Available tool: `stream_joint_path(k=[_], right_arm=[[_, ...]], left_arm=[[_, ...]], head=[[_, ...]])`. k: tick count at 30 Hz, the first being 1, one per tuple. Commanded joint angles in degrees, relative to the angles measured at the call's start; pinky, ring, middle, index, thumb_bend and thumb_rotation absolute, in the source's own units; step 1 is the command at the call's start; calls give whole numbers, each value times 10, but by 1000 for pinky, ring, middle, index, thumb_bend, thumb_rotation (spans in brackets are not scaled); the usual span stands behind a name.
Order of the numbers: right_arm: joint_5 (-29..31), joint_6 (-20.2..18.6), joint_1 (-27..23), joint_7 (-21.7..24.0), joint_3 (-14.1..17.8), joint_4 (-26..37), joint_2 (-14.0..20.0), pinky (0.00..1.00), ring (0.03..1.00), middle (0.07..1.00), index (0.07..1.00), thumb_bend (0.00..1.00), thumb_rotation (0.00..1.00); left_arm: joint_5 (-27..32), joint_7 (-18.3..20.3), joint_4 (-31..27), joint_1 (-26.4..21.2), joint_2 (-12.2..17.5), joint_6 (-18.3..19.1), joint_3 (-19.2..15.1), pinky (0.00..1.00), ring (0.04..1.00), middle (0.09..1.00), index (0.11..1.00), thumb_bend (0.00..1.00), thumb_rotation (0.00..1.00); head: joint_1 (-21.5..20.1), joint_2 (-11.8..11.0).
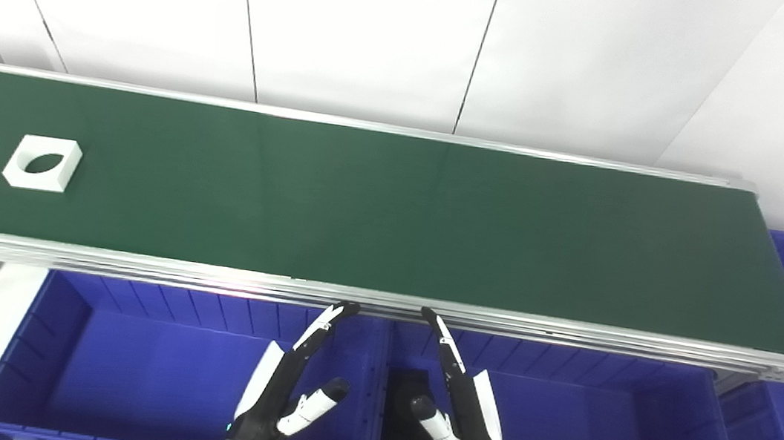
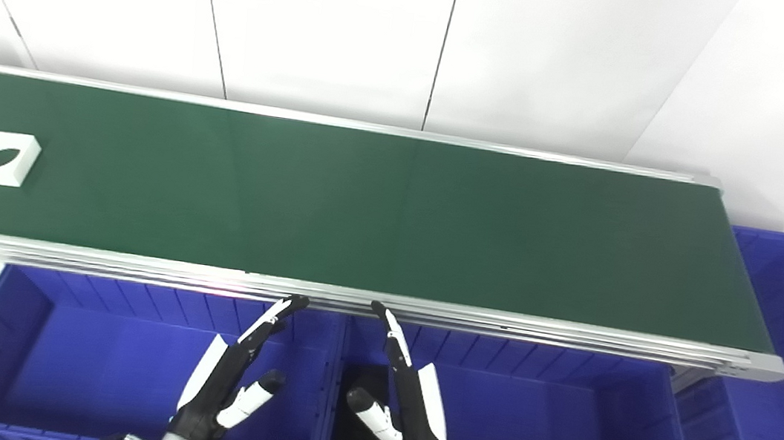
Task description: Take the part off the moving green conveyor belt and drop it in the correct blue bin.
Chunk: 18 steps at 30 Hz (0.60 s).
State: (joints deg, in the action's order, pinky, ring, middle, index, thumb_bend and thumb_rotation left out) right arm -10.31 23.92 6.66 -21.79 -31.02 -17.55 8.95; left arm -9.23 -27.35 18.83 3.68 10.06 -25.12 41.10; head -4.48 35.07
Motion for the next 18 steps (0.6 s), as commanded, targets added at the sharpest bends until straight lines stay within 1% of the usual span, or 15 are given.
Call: stream_joint_path(k=[1,7,13,18], right_arm=[[0,30,-7,-1,0,14,-3,1000,993,973,959,931,1000],[1,30,-7,0,0,14,-2,996,993,974,957,934,1000],[1,30,-7,0,-2,13,-1,1000,996,976,955,937,1000],[-1,30,-6,0,-1,13,-2,998,996,976,958,943,1000]], left_arm=[[-5,-7,-14,-8,1,-18,-3,920,953,958,892,755,1000],[-5,-5,-18,-7,2,-18,-2,926,958,962,901,743,1000],[-1,-4,-17,-7,0,-18,-1,944,962,965,941,766,1000],[7,8,-19,-5,-1,-18,-5,957,971,973,964,780,1000]], head=[[0,0],[0,0],[1,0],[1,0]])
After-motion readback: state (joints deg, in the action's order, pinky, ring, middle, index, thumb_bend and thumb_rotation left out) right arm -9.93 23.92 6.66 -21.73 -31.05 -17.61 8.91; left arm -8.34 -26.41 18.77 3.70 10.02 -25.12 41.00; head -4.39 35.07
